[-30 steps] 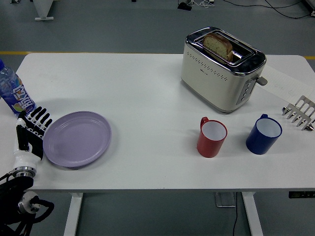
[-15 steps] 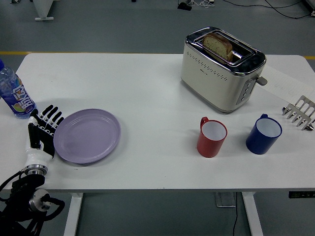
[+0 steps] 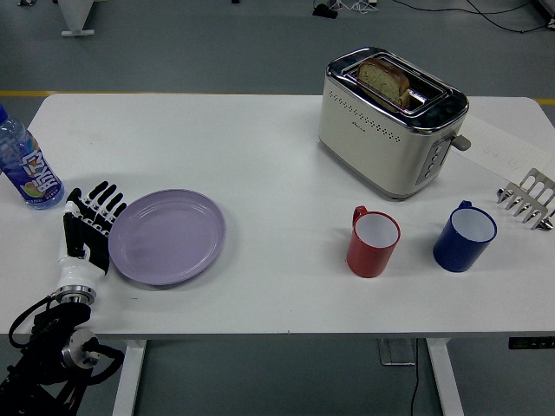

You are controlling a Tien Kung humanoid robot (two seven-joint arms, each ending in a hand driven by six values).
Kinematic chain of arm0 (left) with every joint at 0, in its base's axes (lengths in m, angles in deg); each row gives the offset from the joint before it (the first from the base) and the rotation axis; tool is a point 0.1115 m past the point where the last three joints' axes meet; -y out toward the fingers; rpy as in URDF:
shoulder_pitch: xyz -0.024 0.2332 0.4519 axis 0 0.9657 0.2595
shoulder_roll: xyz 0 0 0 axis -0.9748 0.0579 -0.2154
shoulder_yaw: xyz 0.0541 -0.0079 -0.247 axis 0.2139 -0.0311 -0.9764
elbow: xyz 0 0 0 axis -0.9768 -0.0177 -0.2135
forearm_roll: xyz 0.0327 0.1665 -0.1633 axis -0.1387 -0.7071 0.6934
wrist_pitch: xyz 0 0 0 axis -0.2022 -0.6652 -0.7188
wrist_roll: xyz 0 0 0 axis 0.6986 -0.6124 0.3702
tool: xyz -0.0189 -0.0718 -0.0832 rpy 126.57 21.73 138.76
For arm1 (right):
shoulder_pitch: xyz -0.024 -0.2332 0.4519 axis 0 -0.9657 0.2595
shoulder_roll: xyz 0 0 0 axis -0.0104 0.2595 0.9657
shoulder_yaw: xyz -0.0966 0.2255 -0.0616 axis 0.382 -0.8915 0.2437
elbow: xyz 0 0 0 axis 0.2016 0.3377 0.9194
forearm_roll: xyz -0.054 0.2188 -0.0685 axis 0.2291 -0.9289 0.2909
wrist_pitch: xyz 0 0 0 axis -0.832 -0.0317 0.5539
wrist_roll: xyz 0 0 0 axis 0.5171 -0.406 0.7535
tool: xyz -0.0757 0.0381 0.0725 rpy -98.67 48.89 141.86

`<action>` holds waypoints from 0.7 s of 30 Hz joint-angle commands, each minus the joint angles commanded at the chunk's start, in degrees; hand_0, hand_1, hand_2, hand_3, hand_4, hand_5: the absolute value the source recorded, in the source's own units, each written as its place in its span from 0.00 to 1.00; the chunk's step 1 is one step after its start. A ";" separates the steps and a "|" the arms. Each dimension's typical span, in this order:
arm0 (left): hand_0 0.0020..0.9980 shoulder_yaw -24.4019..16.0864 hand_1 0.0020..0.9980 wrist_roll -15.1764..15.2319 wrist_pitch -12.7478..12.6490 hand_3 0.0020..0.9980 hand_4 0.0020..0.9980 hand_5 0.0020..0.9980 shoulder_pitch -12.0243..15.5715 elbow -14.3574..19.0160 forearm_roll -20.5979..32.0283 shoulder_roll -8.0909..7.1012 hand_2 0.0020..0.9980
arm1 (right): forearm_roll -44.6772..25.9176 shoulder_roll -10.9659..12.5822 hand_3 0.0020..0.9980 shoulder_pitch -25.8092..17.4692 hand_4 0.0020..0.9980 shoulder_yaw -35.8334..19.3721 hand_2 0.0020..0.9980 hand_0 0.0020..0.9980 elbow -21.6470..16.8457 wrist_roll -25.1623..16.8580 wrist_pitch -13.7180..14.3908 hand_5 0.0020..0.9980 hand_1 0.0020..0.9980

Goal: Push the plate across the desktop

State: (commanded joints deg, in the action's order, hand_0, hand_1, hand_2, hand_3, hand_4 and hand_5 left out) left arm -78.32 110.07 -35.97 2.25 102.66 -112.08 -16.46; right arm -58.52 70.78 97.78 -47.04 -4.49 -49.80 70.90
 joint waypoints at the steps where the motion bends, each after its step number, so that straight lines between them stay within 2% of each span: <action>1: 0.78 0.34 0.79 0.00 0.01 0.68 0.53 1.00 -0.04 -0.09 0.08 0.00 0.76 | -0.05 -0.01 0.58 -0.02 0.31 0.01 0.57 0.55 -0.01 -0.01 0.01 0.46 0.46; 21: 0.78 7.29 0.79 0.15 -0.02 0.67 0.52 1.00 -0.52 -0.15 2.07 0.00 0.76 | 0.82 0.02 0.58 -0.47 0.31 -0.31 0.57 0.55 -0.10 0.24 -0.02 0.45 0.46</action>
State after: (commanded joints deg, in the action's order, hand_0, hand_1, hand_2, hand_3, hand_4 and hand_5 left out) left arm -71.03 110.22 -35.99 1.73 102.51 -110.00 -16.46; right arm -57.70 70.80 97.31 -47.34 -4.58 -49.56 70.89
